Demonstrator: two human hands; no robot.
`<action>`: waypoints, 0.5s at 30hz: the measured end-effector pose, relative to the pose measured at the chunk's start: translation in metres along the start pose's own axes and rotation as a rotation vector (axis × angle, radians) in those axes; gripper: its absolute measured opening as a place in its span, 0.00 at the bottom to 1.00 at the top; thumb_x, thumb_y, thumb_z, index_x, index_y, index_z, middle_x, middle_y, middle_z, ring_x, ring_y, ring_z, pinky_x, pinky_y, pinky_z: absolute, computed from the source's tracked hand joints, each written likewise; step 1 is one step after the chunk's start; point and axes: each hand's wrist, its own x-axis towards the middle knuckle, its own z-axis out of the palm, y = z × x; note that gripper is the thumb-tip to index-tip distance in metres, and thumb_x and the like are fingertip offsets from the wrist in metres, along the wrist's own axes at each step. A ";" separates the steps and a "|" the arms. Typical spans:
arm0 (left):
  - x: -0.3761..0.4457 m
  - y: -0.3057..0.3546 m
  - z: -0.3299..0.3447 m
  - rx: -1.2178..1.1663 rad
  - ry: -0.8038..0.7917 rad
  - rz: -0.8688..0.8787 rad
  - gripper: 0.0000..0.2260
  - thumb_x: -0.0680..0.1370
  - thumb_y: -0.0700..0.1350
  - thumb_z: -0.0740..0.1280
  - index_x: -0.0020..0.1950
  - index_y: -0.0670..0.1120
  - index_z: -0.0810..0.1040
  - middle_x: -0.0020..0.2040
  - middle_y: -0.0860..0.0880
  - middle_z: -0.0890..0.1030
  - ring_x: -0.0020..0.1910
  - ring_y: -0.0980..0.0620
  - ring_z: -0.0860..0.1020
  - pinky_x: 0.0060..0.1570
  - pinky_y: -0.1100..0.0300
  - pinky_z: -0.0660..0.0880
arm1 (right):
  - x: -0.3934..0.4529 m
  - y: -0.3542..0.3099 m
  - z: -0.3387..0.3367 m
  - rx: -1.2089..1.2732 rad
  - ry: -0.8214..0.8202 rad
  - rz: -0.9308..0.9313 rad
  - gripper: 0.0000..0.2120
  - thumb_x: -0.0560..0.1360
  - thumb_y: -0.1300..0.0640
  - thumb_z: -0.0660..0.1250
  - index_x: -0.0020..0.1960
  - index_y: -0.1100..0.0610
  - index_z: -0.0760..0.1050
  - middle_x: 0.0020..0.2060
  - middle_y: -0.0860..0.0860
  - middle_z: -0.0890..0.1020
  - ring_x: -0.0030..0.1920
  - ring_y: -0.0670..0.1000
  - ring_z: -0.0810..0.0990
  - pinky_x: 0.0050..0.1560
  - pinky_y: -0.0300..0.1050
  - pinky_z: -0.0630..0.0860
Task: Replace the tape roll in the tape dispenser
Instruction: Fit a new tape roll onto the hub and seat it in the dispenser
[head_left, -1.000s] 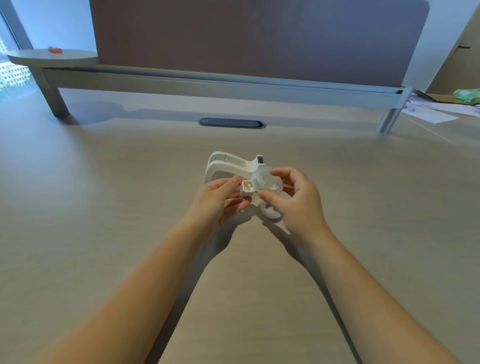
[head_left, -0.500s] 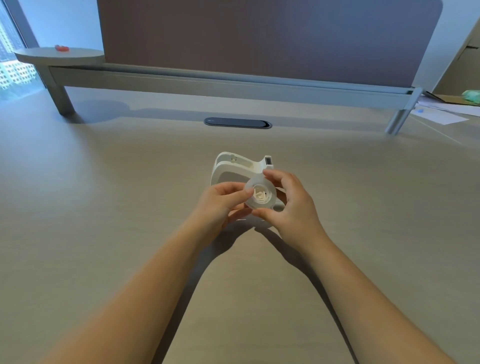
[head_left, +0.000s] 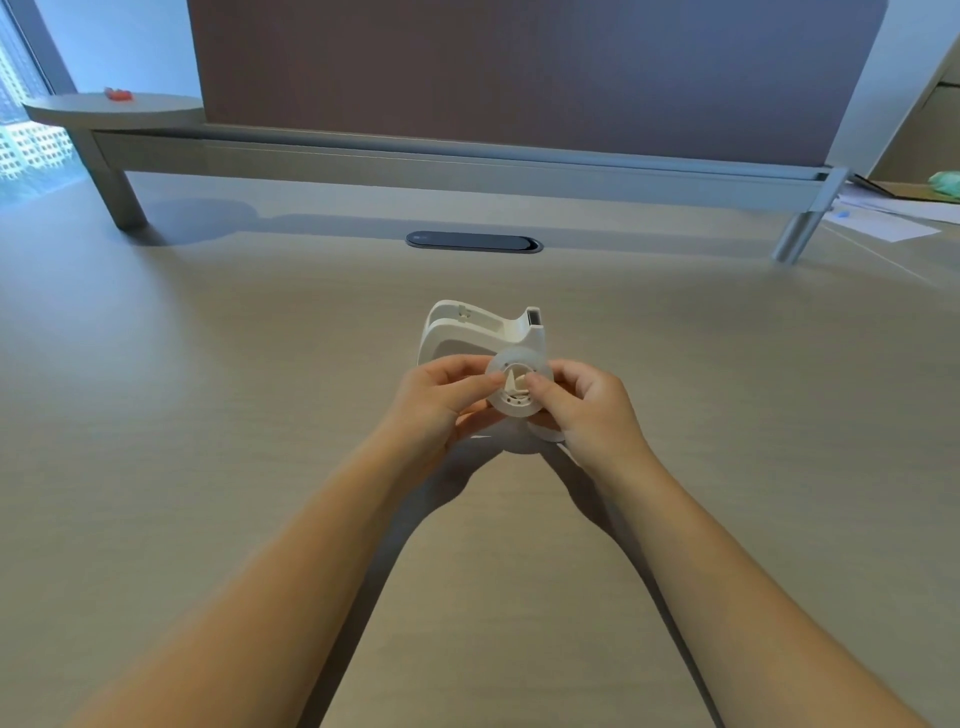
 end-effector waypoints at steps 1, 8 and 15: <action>0.000 0.000 0.000 0.005 -0.006 0.003 0.06 0.73 0.39 0.63 0.44 0.44 0.79 0.39 0.48 0.81 0.36 0.57 0.82 0.36 0.69 0.78 | 0.000 -0.001 0.000 0.005 -0.001 -0.008 0.03 0.73 0.55 0.63 0.41 0.50 0.75 0.37 0.45 0.78 0.41 0.46 0.78 0.36 0.32 0.76; 0.000 0.003 0.001 0.034 0.002 0.007 0.05 0.73 0.40 0.63 0.42 0.46 0.79 0.30 0.55 0.84 0.34 0.58 0.82 0.34 0.68 0.79 | 0.002 -0.003 0.001 0.105 0.046 0.044 0.05 0.70 0.57 0.67 0.35 0.52 0.74 0.34 0.50 0.79 0.39 0.49 0.79 0.41 0.42 0.77; -0.001 0.004 0.005 0.084 0.043 0.039 0.05 0.72 0.40 0.64 0.38 0.46 0.79 0.27 0.55 0.83 0.31 0.57 0.82 0.30 0.69 0.77 | 0.003 -0.005 -0.001 0.191 0.032 0.102 0.05 0.68 0.61 0.69 0.38 0.53 0.73 0.35 0.49 0.79 0.37 0.46 0.79 0.35 0.35 0.77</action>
